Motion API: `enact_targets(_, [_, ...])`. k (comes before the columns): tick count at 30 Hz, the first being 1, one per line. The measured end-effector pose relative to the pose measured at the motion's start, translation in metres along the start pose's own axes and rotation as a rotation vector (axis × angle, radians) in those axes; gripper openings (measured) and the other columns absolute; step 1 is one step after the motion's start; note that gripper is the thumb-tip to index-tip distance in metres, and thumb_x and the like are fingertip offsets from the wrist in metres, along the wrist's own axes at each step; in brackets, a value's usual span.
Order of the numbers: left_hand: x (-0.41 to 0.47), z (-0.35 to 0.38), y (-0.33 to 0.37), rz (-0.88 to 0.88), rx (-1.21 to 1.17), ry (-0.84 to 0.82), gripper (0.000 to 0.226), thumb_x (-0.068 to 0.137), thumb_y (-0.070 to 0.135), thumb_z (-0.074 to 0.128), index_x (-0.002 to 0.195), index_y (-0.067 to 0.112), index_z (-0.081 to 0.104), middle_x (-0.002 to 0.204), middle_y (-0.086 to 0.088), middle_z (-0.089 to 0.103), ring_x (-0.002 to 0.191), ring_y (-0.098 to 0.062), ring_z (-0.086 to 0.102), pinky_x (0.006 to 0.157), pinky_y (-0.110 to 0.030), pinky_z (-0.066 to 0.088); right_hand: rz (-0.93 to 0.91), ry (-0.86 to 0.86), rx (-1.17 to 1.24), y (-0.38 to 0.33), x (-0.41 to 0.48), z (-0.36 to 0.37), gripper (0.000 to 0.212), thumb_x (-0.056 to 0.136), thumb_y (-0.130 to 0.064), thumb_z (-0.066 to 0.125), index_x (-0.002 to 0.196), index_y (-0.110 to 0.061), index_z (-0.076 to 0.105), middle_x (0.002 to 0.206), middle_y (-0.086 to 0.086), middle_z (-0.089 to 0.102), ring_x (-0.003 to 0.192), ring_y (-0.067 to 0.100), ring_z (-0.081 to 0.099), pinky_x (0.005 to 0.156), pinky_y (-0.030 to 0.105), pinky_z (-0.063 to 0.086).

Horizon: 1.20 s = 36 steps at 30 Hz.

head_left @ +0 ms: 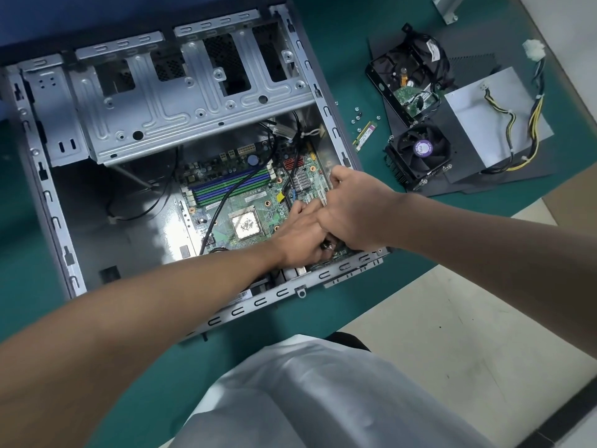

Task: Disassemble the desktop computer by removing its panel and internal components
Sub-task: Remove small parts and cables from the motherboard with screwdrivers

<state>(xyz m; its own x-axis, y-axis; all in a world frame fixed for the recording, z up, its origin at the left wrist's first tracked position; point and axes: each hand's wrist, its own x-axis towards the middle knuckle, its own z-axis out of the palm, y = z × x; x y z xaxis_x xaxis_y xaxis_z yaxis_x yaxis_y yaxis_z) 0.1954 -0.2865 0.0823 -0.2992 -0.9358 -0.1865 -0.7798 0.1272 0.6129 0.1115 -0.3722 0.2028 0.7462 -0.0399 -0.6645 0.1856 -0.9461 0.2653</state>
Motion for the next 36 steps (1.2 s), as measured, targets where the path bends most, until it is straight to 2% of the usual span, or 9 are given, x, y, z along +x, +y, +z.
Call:
enact_targets(6, [0.0003, 0.0033, -0.0024, 0.013, 0.015, 0.013, 0.024, 0.084, 0.031, 0.067, 0.082, 0.032, 0.044, 0.095, 0.010, 0.039, 0.089, -0.006, 0.020, 0.086, -0.034, 0.020, -0.009, -0.001, -0.002, 0.0006, -0.0007, 0.0001, 0.032, 0.094, -0.026, 0.044, 0.065, -0.018, 0.031, 0.062, -0.001, 0.044, 0.055, 0.012, 0.036, 0.089, 0.033, 0.034])
enact_targets(11, [-0.0013, 0.0021, -0.0019, 0.035, 0.022, 0.063, 0.029, 0.083, 0.029, 0.070, 0.079, 0.031, 0.042, 0.095, 0.008, 0.036, 0.082, -0.004, 0.009, 0.073, -0.027, 0.013, -0.012, 0.012, 0.019, 0.0004, 0.0002, 0.0031, 0.023, 0.093, -0.025, 0.042, 0.070, -0.021, 0.041, 0.070, -0.003, 0.056, 0.056, 0.011, 0.039, 0.090, 0.033, 0.035])
enact_targets(13, [-0.0008, 0.0021, -0.0011, 0.036, 0.039, 0.056, 0.027, 0.083, 0.030, 0.070, 0.080, 0.032, 0.043, 0.095, 0.008, 0.037, 0.082, -0.004, 0.008, 0.072, -0.027, 0.012, -0.015, 0.012, 0.039, 0.0013, -0.0001, 0.0043, 0.019, 0.092, -0.024, 0.042, 0.074, -0.022, 0.046, 0.073, -0.003, 0.059, 0.059, 0.012, 0.043, 0.091, 0.034, 0.035])
enact_targets(17, [0.0007, 0.0030, -0.0006, 0.032, 0.045, 0.066, 0.016, 0.082, 0.030, 0.071, 0.082, 0.027, 0.056, 0.096, 0.009, 0.037, 0.081, -0.004, 0.008, 0.070, -0.029, 0.012, -0.010, 0.027, 0.029, 0.0010, 0.0001, 0.0051, 0.027, 0.092, -0.024, 0.043, 0.066, -0.020, 0.037, 0.067, -0.003, 0.052, 0.054, 0.011, 0.036, 0.090, 0.034, 0.035])
enact_targets(19, [0.0005, 0.0030, -0.0009, 0.038, 0.050, 0.058, 0.020, 0.082, 0.029, 0.071, 0.079, 0.028, 0.051, 0.095, 0.009, 0.037, 0.082, -0.004, 0.008, 0.073, -0.029, 0.014, -0.008, 0.017, 0.025, 0.0007, -0.0001, 0.0033, 0.028, 0.092, -0.024, 0.042, 0.065, -0.020, 0.036, 0.062, -0.002, 0.045, 0.053, 0.011, 0.033, 0.090, 0.034, 0.034])
enact_targets(22, [-0.0001, 0.0004, 0.0010, 0.044, 0.016, 0.083, 0.042, 0.080, 0.024, 0.072, 0.074, 0.037, 0.033, 0.092, 0.008, 0.036, 0.080, -0.003, 0.008, 0.070, -0.027, 0.011, -0.020, -0.006, 0.020, 0.0010, -0.0009, 0.0022, 0.027, 0.091, -0.025, 0.043, 0.065, -0.021, 0.039, 0.061, -0.003, 0.044, 0.053, 0.010, 0.034, 0.091, 0.035, 0.034])
enact_targets(27, [0.0012, -0.0007, 0.0018, 0.055, 0.030, 0.027, 0.029, 0.082, 0.027, 0.068, 0.079, 0.030, 0.040, 0.098, 0.010, 0.035, 0.095, -0.010, 0.022, 0.089, -0.036, 0.018, -0.034, -0.012, 0.022, -0.0004, -0.0013, 0.0031, 0.024, 0.091, -0.022, 0.042, 0.067, -0.022, 0.043, 0.064, -0.004, 0.052, 0.054, 0.011, 0.037, 0.093, 0.035, 0.033])
enact_targets(31, [0.0003, 0.0002, 0.0000, 0.090, 0.072, 0.031, 0.026, 0.082, 0.026, 0.067, 0.078, 0.027, 0.042, 0.093, 0.008, 0.035, 0.089, -0.005, 0.015, 0.090, -0.036, 0.019, -0.031, 0.038, 0.043, 0.0002, -0.0025, 0.0038, 0.025, 0.090, -0.022, 0.041, 0.065, -0.021, 0.038, 0.068, -0.004, 0.054, 0.061, 0.014, 0.045, 0.096, 0.036, 0.033])
enact_targets(36, [0.0007, 0.0034, -0.0020, 0.080, 0.095, 0.007, 0.028, 0.084, 0.030, 0.067, 0.082, 0.026, 0.039, 0.094, 0.008, 0.032, 0.088, -0.003, 0.010, 0.092, -0.037, 0.019, -0.040, 0.028, 0.017, 0.0002, -0.0018, 0.0047, 0.031, 0.092, -0.025, 0.040, 0.064, -0.019, 0.029, 0.067, -0.002, 0.050, 0.056, 0.012, 0.038, 0.096, 0.037, 0.034])
